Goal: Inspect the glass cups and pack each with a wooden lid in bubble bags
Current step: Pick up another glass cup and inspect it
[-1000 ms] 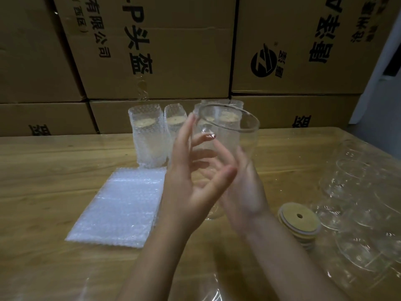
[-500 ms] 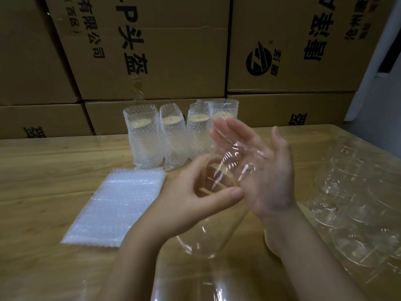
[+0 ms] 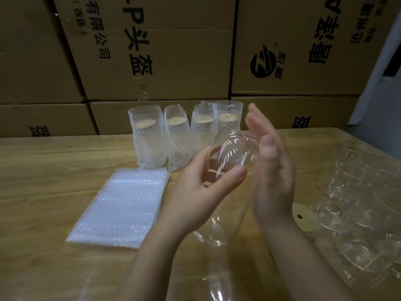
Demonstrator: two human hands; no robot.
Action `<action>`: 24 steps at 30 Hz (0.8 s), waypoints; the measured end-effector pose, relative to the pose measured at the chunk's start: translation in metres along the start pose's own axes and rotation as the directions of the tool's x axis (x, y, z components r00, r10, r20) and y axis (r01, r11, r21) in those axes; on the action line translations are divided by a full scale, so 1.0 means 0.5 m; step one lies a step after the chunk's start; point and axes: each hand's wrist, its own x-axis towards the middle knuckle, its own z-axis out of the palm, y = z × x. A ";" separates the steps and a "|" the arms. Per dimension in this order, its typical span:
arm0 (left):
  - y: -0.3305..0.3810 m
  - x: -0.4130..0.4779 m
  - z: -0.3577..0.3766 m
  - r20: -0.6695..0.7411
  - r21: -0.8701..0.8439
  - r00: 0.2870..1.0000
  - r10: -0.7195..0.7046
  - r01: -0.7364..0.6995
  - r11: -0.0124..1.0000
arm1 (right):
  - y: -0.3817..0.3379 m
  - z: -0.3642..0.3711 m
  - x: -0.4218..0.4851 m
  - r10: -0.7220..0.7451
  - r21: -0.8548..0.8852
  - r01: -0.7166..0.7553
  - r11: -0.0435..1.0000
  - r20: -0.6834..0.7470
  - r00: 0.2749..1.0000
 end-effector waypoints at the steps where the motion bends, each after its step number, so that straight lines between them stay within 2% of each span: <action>1: -0.004 0.001 0.011 -0.080 0.031 0.996 0.043 -0.041 0.999 | 0.004 0.009 -0.004 0.059 0.046 -0.058 0.997 -0.017 0.998; 3: -0.011 0.002 0.026 -0.217 0.064 0.969 0.117 -0.106 0.992 | 0.008 0.025 -0.014 0.147 0.076 -0.145 0.987 -0.020 0.989; 5: -0.017 0.002 0.030 -0.328 0.139 0.919 0.217 -0.181 0.974 | 0.019 0.040 -0.030 0.351 0.145 -0.349 0.926 0.016 0.936; 6: -0.021 0.002 0.028 -0.361 0.193 0.888 0.285 -0.227 0.954 | 0.023 0.046 -0.037 0.501 0.200 -0.500 0.843 0.048 0.864; 8: -0.030 0.003 0.015 -0.387 0.302 0.821 0.419 -0.317 0.899 | 0.027 0.056 -0.043 0.739 0.282 -0.748 0.601 0.159 0.654; 9: -0.034 0.005 0.007 -0.387 0.339 0.793 0.470 -0.351 0.873 | 0.028 0.059 -0.043 0.800 0.294 -0.818 0.495 0.215 0.561; 10: -0.038 0.007 0.000 -0.383 0.350 0.772 0.507 -0.387 0.853 | 0.031 0.060 -0.043 0.826 0.300 -0.850 0.434 0.245 0.508; 11: -0.041 0.008 -0.003 -0.376 0.348 0.753 0.539 -0.424 0.836 | 0.033 0.059 -0.040 0.832 0.303 -0.855 0.421 0.245 0.497; 13: -0.049 0.010 -0.005 -0.357 0.354 0.724 0.591 -0.481 0.802 | 0.032 0.053 -0.031 0.820 0.282 -0.840 0.463 0.221 0.527; 15: -0.056 0.009 -0.003 -0.335 0.354 0.715 0.613 -0.508 0.786 | 0.028 0.043 -0.023 0.810 0.169 -0.836 0.521 0.209 0.547; 17: -0.065 0.010 -0.003 -0.324 0.352 0.710 0.625 -0.522 0.777 | 0.024 0.028 -0.015 0.814 0.006 -0.836 0.549 0.222 0.537; 20: -0.080 0.015 -0.003 -0.308 0.337 0.724 0.616 -0.523 0.783 | 0.020 0.004 0.000 0.822 -0.164 -0.814 0.557 0.254 0.510; 24: -0.097 0.019 0.007 -0.344 0.228 0.790 0.507 -0.454 0.861 | 0.003 -0.035 0.023 0.842 -0.406 -0.737 0.540 0.259 0.474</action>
